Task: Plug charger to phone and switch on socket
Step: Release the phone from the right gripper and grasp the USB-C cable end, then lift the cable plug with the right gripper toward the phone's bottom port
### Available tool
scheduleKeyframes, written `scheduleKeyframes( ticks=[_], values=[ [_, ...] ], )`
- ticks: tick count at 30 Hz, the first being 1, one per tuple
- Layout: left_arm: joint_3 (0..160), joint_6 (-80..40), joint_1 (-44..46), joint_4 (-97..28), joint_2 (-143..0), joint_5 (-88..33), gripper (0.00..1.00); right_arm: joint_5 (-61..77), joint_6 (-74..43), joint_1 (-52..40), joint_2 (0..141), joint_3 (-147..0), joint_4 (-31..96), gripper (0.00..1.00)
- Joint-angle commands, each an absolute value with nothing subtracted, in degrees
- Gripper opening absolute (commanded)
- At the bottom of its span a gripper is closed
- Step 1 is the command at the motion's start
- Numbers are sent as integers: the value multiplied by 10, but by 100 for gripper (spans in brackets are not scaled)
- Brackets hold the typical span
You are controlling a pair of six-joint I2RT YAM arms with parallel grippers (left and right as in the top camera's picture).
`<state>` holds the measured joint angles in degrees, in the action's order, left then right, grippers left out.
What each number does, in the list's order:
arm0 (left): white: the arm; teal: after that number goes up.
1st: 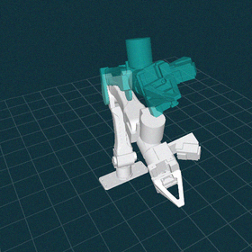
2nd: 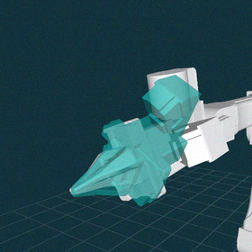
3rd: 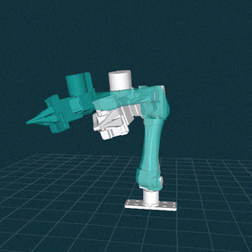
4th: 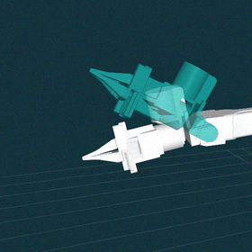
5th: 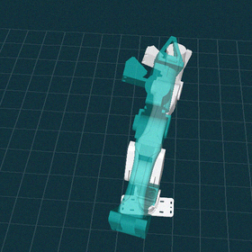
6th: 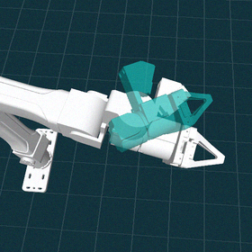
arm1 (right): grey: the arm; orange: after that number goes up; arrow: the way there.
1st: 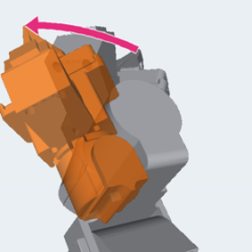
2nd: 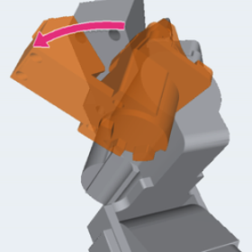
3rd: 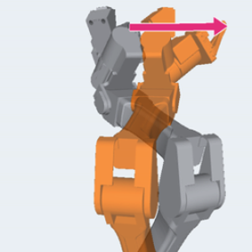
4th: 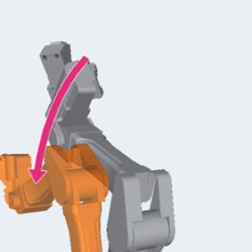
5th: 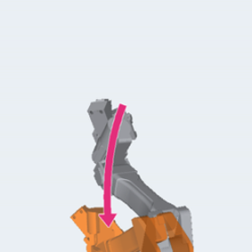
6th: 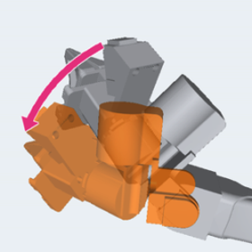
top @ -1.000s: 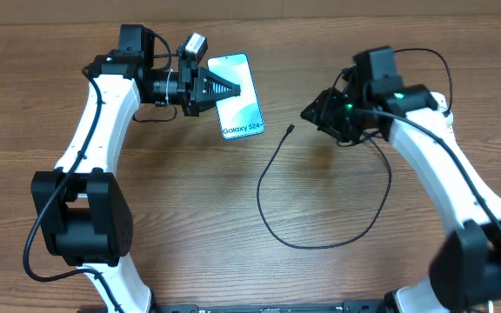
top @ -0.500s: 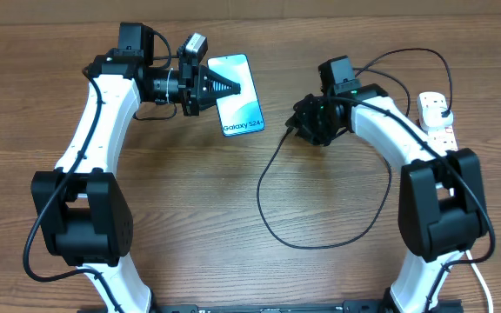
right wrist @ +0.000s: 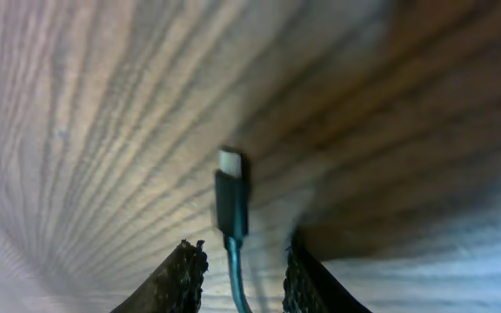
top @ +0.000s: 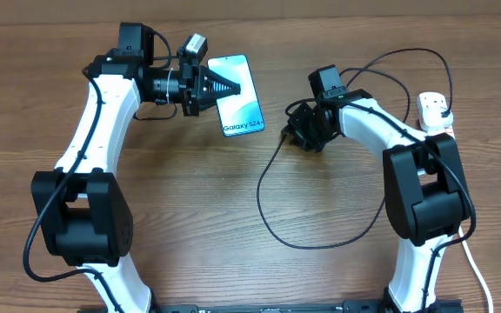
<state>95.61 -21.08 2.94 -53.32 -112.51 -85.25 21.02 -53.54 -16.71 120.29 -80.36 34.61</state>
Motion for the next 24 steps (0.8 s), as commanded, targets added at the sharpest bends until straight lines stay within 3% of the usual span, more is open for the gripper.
scheduleKeyframes(
  ticks=[1, 20, 24],
  values=[
    [965, -215, 26, -533, -1113, -868, 4, 204, -543, -172, 1206, -817, 332, 33],
    [965, -215, 26, -533, -1113, -868, 4, 154, -557, -191, 1235, -817, 328, 28],
    [965, -215, 26, -533, -1113, -868, 4, 154, -557, -191, 1249, -817, 329, 22]
  ],
)
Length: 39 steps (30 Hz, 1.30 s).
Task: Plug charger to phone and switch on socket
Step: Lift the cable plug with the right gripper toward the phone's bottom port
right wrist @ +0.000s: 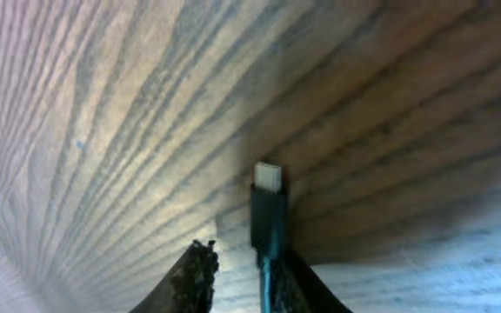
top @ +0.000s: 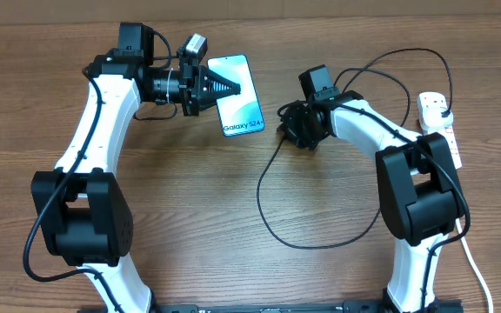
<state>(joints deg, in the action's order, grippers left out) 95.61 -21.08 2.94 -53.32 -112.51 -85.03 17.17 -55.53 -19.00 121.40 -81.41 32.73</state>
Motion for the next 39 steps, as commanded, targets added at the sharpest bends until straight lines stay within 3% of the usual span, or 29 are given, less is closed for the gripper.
scheduleKeyframes(
  ticks=[1, 5, 15, 20, 28, 39],
  values=[
    [965, -215, 26, -533, -1113, -868, 4, 155, -555, -191, 1251, -817, 329, 19],
    [965, -215, 26, -533, -1113, -868, 4, 155, -546, -191, 1253, -817, 333, 4],
    [965, -215, 26, -533, -1113, -868, 4, 269, -388, -172, 1250, -820, 288, 4],
    [965, -214, 26, -533, -1113, -859, 4, 445, -271, -123, 1244, -821, 296, 4],
    [965, -214, 27, -537, -1113, -823, 4, 462, -119, -111, 1161, -821, 361, 4],
    [965, -197, 27, -537, -1113, -823, 4, 459, -44, -107, 975, -821, 435, 4]
  ],
)
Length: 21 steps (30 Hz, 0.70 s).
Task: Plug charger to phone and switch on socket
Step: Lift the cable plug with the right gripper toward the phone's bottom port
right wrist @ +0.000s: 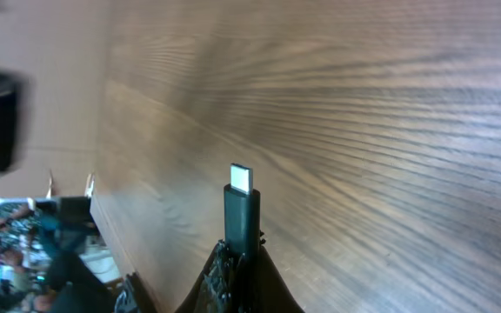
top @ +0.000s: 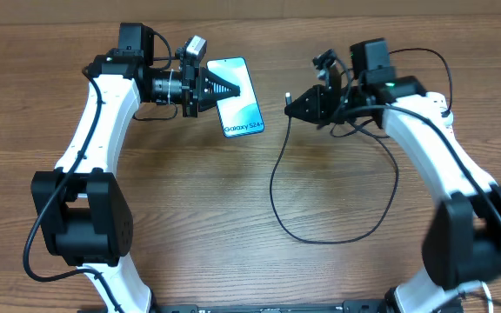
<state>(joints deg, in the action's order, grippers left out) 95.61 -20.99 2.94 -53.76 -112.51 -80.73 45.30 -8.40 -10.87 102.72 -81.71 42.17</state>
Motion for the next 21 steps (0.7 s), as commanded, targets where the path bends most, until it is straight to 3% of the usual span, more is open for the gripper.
scheduleKeyframes(
  ticks=[1, 15, 21],
  values=[
    [965, -195, 27, -537, -1113, -824, 4, 455, -44, -107, 963, -821, 442, 4],
    [965, -175, 29, -537, -1113, -837, 4, 436, -25, -109, 780, -813, 564, 4],
    [965, -154, 33, -537, -1113, -842, 4, 422, -52, -175, 753, -810, 592, 4]
  ],
)
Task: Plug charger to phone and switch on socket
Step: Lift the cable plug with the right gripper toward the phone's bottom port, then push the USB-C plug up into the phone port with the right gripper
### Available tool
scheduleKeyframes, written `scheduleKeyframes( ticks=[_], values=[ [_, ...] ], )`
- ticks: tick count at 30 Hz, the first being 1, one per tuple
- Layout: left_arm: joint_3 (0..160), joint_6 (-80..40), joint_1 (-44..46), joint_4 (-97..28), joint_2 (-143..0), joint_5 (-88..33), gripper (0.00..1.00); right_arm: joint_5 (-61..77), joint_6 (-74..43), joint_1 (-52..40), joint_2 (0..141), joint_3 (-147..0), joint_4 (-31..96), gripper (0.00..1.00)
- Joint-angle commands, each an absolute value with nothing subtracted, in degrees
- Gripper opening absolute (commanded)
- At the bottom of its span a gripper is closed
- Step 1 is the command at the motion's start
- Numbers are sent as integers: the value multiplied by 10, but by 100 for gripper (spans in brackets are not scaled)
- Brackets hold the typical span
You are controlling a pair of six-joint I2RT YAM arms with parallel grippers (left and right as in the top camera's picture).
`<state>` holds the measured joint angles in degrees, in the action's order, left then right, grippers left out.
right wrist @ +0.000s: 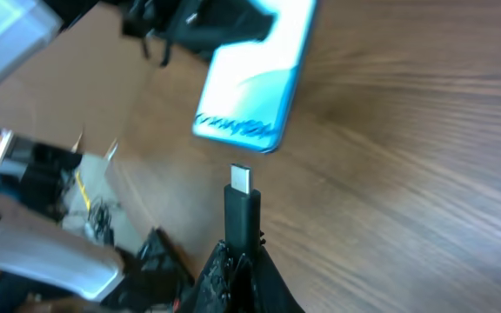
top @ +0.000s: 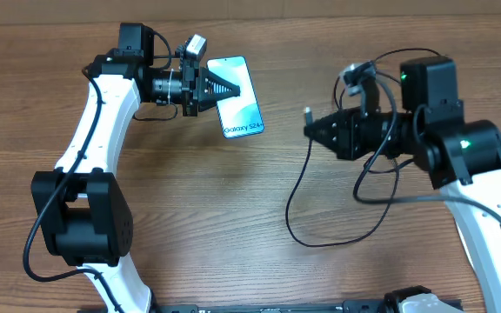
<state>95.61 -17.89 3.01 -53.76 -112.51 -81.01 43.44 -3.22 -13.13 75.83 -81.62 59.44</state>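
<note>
A phone with a lit blue screen lies flat on the table at the back left. My left gripper is shut on its left edge. My right gripper is raised above the table to the phone's right, shut on the black charger plug. The plug's metal tip sticks out ahead of the jaws. In the right wrist view the phone lies ahead of that tip, with a gap between them. The black cable hangs from the plug in a loop on the table. The socket is hidden under the right arm.
The wooden table carries only the cable loop in its middle. My left arm runs along the left side, and the right arm reaches in from the right.
My right gripper, still shut on the plug, has moved a little right and nearer the front and stands higher. Its view now has the phone ahead of the plug tip. The left arm and phone are unmoved.
My right gripper first stood open around the plug lying on the table right of the phone. Then its jaws were close on the plug. Later it held the plug off the table. Now the plug points at the phone, which the left gripper has held throughout.
</note>
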Motion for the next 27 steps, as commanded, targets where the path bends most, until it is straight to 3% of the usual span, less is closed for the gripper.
scheduleKeyframes(
  ticks=[1, 11, 27],
  values=[
    [965, -154, 34, -537, -1113, -844, 4, 405, -69, -192, 753, -806, 585, 4],
    [965, -141, 33, -530, -1113, -871, 4, 359, -219, -306, 752, -708, 441, 4],
    [965, -137, 34, -520, -1113, -871, 4, 305, -303, -330, 754, -630, 302, 4]
  ],
)
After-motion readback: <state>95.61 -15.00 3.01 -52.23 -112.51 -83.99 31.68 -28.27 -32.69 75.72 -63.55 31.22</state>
